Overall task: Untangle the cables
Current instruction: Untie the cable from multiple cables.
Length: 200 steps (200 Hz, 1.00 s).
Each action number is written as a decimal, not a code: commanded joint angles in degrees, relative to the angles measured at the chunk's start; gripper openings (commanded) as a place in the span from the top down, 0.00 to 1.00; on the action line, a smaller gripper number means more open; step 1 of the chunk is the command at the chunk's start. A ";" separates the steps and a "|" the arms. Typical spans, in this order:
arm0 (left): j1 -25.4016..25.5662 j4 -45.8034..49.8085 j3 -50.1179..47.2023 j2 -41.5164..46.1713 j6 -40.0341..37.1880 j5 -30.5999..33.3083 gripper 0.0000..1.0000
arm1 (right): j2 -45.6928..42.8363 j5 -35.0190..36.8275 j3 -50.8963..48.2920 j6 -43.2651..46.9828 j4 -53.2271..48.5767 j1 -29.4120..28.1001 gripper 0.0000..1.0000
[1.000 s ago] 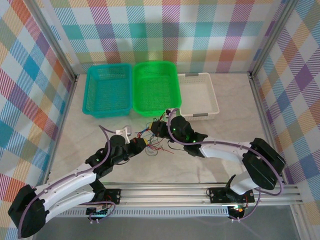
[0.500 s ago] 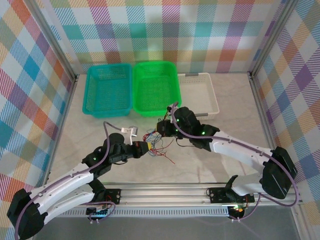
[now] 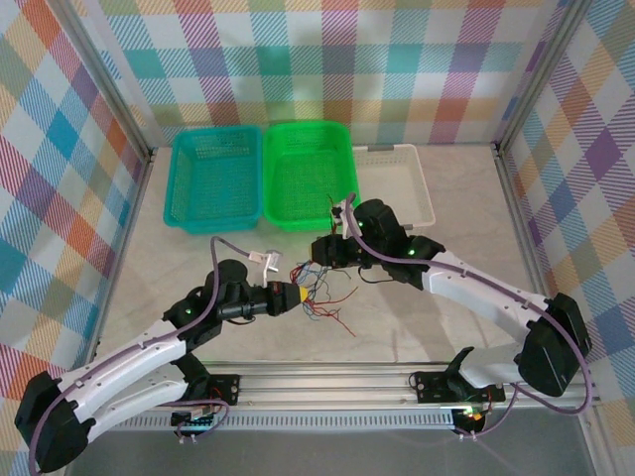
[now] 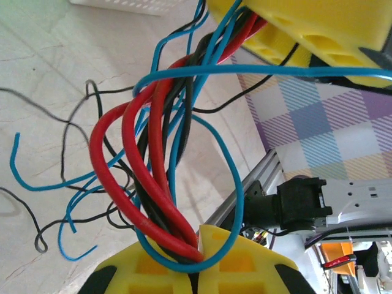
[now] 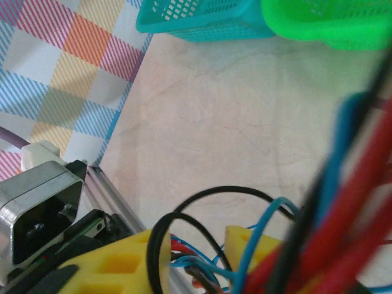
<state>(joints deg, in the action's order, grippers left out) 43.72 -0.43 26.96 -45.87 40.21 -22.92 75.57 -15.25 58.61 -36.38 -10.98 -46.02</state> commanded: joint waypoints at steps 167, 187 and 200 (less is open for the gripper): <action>1.13 -3.38 8.62 -6.41 13.90 0.44 1.00 | -23.75 -4.10 -5.08 10.20 -11.25 0.71 0.28; 1.13 -3.68 9.22 -6.79 13.92 -0.52 1.00 | -22.01 -4.85 -7.14 9.07 -7.93 0.45 0.33; 1.14 -3.54 9.42 -6.68 13.59 -1.09 1.00 | -20.44 -5.09 -8.27 8.23 -5.66 0.40 0.37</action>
<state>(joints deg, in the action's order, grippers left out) 43.86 -2.04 34.02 -52.95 53.17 -21.89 52.97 -16.19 52.27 -26.30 -22.74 -45.34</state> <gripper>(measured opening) 0.058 0.657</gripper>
